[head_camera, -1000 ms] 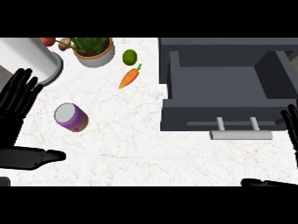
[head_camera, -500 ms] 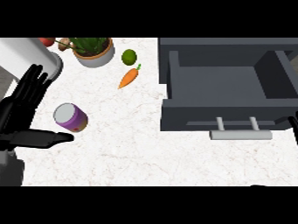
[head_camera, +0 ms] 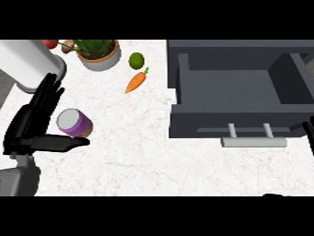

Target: Pick up the can, place it into the drawer and close the drawer

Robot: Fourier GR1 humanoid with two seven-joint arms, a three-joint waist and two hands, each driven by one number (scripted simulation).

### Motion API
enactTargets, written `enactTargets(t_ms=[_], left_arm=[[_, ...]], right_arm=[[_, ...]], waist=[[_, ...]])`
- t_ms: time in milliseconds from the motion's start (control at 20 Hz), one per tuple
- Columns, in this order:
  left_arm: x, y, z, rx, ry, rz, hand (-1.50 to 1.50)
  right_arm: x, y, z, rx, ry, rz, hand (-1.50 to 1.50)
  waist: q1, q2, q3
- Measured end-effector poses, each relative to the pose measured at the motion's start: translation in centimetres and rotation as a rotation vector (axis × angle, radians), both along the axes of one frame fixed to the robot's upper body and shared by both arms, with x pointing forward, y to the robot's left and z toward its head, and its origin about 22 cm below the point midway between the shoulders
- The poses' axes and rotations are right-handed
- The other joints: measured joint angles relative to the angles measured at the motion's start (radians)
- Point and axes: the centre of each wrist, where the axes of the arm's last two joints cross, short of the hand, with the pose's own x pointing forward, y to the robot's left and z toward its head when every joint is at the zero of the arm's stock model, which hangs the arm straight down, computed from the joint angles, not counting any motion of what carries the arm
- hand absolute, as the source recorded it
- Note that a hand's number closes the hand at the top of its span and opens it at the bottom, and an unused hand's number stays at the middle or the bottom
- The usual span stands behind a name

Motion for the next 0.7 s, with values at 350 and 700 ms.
enactTargets(t_ms=[350,700], left_arm=[[0.1,1.6,-2.4,0.011,0.015,0.032,-1.5],[0.0,3.4,-5.6,0.025,0.032,0.056,-1.5]], right_arm=[[-0.9,-0.7,0.1,-0.004,0.001,0.003,-1.5],[0.4,-0.3,0.1,-0.007,0.001,0.002,-1.5]], waist=[[-0.001,0.0,0.0],[0.0,0.001,0.0]])
